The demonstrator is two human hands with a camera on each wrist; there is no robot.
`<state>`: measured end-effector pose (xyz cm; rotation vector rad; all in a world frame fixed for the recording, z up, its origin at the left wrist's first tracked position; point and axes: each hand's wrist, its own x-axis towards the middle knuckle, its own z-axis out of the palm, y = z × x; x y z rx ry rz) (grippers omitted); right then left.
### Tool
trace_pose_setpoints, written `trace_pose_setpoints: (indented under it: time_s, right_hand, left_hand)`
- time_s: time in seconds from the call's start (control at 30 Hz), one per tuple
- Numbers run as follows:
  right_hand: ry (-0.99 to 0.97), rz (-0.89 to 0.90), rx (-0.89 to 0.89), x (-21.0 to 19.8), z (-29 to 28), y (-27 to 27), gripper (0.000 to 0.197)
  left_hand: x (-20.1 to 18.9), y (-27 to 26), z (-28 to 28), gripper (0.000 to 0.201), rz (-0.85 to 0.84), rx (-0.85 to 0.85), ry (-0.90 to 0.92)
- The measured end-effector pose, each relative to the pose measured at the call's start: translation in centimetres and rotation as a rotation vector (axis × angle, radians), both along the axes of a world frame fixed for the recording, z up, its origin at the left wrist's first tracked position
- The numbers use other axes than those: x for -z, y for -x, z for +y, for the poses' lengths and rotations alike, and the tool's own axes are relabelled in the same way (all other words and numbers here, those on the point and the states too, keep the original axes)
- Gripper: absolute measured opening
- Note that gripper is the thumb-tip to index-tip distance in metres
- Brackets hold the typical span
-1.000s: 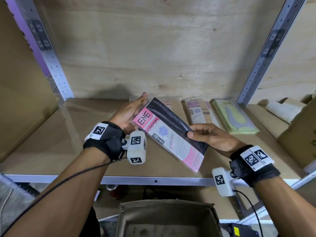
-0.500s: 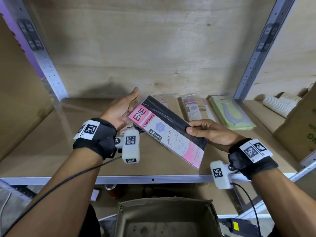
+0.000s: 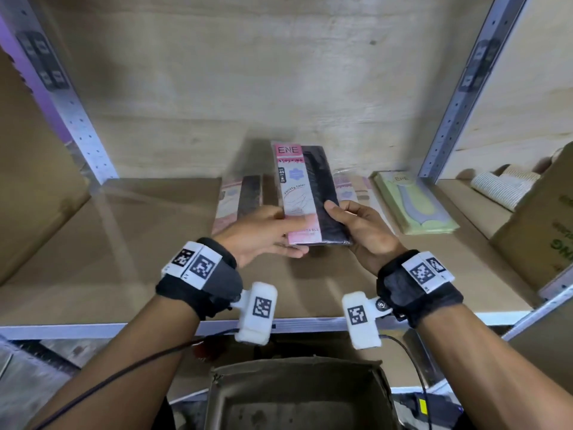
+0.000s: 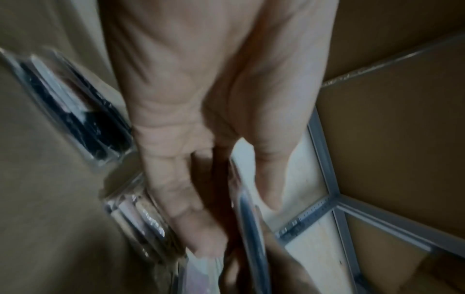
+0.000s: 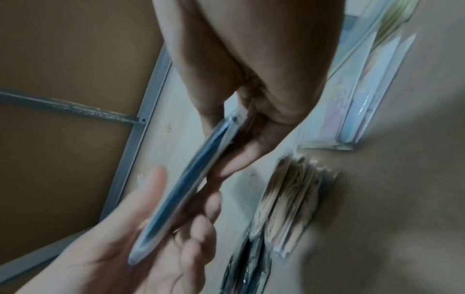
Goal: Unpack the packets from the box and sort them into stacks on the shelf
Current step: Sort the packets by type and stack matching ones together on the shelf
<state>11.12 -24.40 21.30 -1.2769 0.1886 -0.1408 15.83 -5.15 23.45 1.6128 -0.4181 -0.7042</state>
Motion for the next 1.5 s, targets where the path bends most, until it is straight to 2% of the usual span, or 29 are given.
trace_pose_setpoints:
  time_s: [0.07,0.17,0.27,0.37,0.43,0.57,0.63,0.7,0.77,0.87,1.0,1.1,1.17,1.23,1.33,1.5]
  right_hand:
    - [-0.007,0.009,-0.006,-0.1,0.3,0.1,0.015]
    - [0.048,0.043,-0.170,-0.7,-0.4,0.5,0.009]
    - [0.101,0.075,-0.318,-1.2,-1.5,0.8,0.036]
    - [0.139,0.103,-0.283,-1.3,-2.1,0.7,0.045]
    - [0.141,0.128,-0.251,-1.2,-2.3,0.6,0.041]
    - [0.136,0.183,-0.242,-0.6,-2.8,0.3,0.032]
    - [0.137,0.197,-0.249,-0.4,-2.9,0.2,0.021]
    - [0.109,0.198,-0.266,-0.4,-2.9,0.3,0.009]
    - [0.063,0.182,-0.291,-0.4,-3.0,0.4,0.007]
    - [0.011,0.159,-0.298,-0.6,-3.4,0.4,0.015]
    - [0.119,0.153,-0.255,-0.4,-2.8,0.4,0.019]
    - [0.116,0.135,-0.243,-0.5,-2.8,0.5,0.032]
    - [0.097,0.127,-0.285,-0.6,-2.6,0.6,0.031]
    - [0.115,0.109,-0.271,-0.3,-2.2,0.6,0.039]
    - [0.207,0.094,-0.213,0.0,-1.7,0.6,0.039]
    - [0.416,0.154,-0.241,-0.7,-2.6,1.2,0.036]
  left_hand:
    - [0.4,0.1,-0.2,0.036,-0.046,-0.042,0.018]
    - [0.2,-0.6,0.6,0.038,-0.115,-0.110,-0.001]
    - [0.1,-1.2,1.2,0.035,-0.146,-0.161,-0.016]
    - [-0.1,-1.4,1.5,0.029,-0.094,-0.164,0.004]
    - [-0.3,-1.6,1.9,0.023,0.005,-0.114,0.048]
    - [-0.3,-1.7,2.7,0.030,0.128,-0.057,0.086]
    - [0.0,-1.8,2.6,0.023,0.118,-0.134,0.047]
    - [0.4,-2.1,2.5,0.024,0.093,-0.217,0.005]
    - [0.5,-2.3,2.5,0.025,0.067,-0.257,-0.008]
    - [0.4,-2.6,2.5,0.025,0.034,-0.287,-0.007]
    - [0.8,-2.5,2.6,0.028,0.003,-0.290,-0.027]
    - [0.8,-2.3,2.6,0.027,-0.017,-0.292,-0.002]
    - [0.8,-1.9,2.4,0.023,-0.038,-0.286,0.010]
    - [0.9,-1.6,2.0,0.022,-0.067,-0.277,-0.001]
    - [1.1,-1.2,1.7,0.023,-0.093,-0.281,-0.026]
    - [1.7,0.0,1.1,0.023,-0.108,-0.255,-0.085]
